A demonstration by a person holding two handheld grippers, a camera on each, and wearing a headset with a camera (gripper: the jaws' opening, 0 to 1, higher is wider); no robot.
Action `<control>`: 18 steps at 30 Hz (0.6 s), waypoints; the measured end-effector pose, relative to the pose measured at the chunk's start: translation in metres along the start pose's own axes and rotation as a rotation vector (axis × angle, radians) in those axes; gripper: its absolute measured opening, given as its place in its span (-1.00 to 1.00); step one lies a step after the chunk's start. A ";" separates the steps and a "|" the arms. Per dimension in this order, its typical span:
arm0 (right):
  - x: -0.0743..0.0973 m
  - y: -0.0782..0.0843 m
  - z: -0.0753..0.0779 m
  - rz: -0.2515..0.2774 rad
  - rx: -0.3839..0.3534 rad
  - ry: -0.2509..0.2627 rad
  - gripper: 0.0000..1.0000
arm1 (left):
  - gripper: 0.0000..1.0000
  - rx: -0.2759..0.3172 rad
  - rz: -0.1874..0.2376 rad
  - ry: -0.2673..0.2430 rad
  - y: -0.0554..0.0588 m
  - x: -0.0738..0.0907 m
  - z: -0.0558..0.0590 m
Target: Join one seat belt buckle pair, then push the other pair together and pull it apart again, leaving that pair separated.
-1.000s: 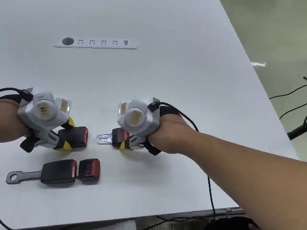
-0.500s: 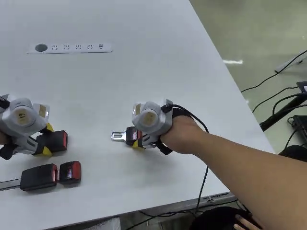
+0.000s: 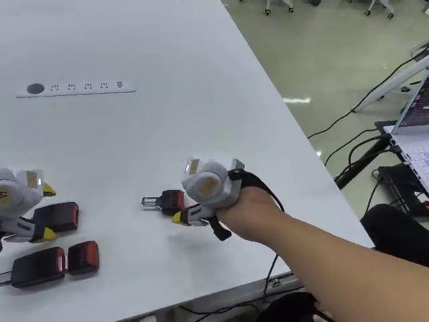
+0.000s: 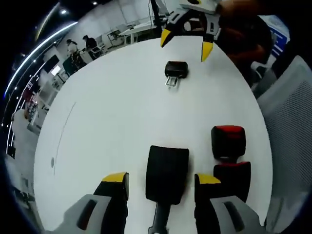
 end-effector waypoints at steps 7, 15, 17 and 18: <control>0.028 0.023 -0.034 0.093 -0.154 -0.056 0.48 | 0.43 0.135 0.164 -0.045 0.033 0.056 0.030; 0.055 0.034 -0.059 0.138 -0.268 -0.038 0.68 | 0.60 0.329 0.216 -0.062 0.086 0.106 0.089; 0.062 0.035 -0.063 0.147 -0.261 -0.021 0.77 | 0.66 0.359 0.220 -0.092 0.092 0.113 0.099; 0.066 0.035 -0.063 0.155 -0.251 -0.013 0.80 | 0.73 0.373 0.232 -0.107 0.094 0.115 0.103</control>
Point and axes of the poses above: the centre of the closed fingertips' face, and the gripper's own axes: x roughly backward along the fingers, z roughly to its right, y roughly out of its underside, the point moved 10 cm from there along x, roughly backward along the fingers, and after that the axes turned 10 degrees about -z, right-handed, at the moved point
